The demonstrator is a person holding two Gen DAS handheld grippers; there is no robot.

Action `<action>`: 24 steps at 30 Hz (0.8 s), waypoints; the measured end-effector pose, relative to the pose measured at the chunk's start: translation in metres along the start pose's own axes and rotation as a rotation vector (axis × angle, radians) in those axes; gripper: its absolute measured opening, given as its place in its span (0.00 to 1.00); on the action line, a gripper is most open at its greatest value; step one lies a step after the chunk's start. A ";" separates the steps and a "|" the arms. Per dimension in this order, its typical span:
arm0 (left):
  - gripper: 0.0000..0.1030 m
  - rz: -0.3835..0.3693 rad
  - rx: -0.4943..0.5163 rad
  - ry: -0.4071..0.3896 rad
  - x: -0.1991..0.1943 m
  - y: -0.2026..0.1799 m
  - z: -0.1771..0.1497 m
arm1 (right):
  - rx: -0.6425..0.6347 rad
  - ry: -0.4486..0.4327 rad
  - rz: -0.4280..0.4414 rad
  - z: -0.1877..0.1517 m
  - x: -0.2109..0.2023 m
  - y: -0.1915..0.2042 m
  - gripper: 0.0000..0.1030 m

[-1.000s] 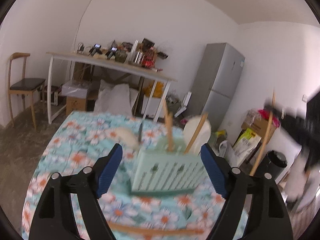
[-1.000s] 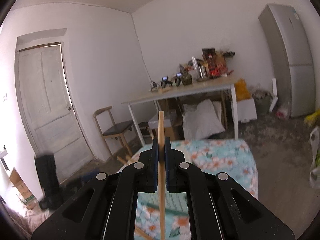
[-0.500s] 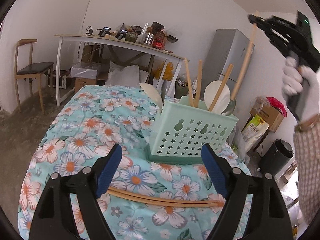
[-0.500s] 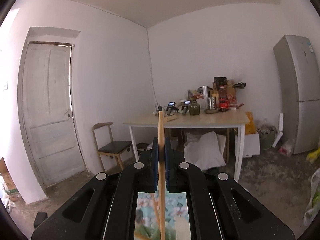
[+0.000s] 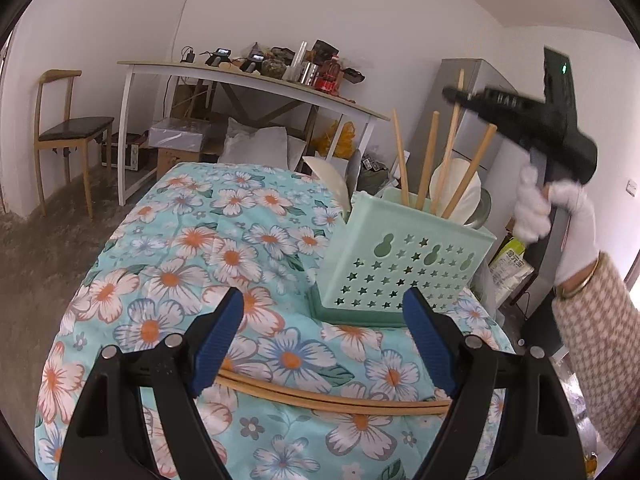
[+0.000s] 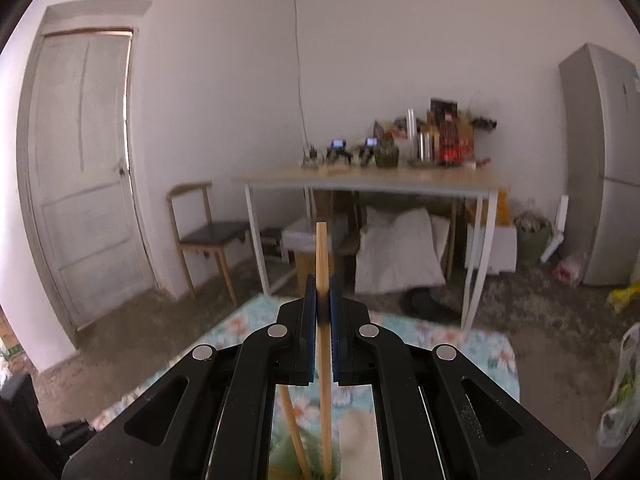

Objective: Organize utensils
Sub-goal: 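Lower the right gripper's chopstick into the holder and open the right gripper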

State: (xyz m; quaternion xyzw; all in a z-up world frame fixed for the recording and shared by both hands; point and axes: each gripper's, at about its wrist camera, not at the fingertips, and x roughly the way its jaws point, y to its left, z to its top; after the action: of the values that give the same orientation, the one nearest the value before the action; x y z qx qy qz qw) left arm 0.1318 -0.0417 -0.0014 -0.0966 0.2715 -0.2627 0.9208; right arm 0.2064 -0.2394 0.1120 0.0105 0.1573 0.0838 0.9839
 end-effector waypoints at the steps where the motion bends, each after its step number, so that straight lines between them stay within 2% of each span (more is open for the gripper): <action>1: 0.77 0.000 0.001 -0.001 0.000 0.000 0.000 | 0.002 0.012 -0.004 -0.005 -0.002 -0.001 0.07; 2: 0.77 -0.001 0.001 -0.002 0.000 -0.001 0.000 | 0.006 0.020 -0.002 -0.006 -0.003 0.000 0.09; 4: 0.77 -0.003 0.002 -0.001 0.001 -0.002 0.000 | 0.018 0.026 -0.004 -0.007 -0.006 0.000 0.20; 11: 0.77 -0.008 0.007 0.002 -0.001 -0.008 0.000 | 0.054 -0.002 0.005 -0.003 -0.033 -0.001 0.33; 15: 0.77 -0.008 0.018 -0.003 -0.004 -0.012 0.000 | 0.076 -0.033 0.009 -0.001 -0.060 0.000 0.48; 19: 0.78 -0.009 0.025 -0.004 -0.007 -0.015 0.000 | 0.089 -0.069 0.008 -0.001 -0.093 0.003 0.70; 20: 0.78 -0.009 0.026 -0.003 -0.008 -0.016 0.000 | 0.088 -0.076 0.009 -0.002 -0.105 0.005 0.72; 22: 0.78 -0.009 0.026 -0.003 -0.009 -0.017 -0.001 | 0.083 -0.075 0.012 -0.007 -0.119 0.006 0.83; 24: 0.79 -0.009 0.027 -0.001 -0.009 -0.018 -0.001 | 0.078 -0.062 0.010 -0.014 -0.128 0.008 0.88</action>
State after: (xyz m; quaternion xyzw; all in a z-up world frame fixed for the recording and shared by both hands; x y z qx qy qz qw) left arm 0.1172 -0.0517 0.0077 -0.0855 0.2669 -0.2707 0.9210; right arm 0.0806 -0.2531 0.1390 0.0524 0.1300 0.0822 0.9867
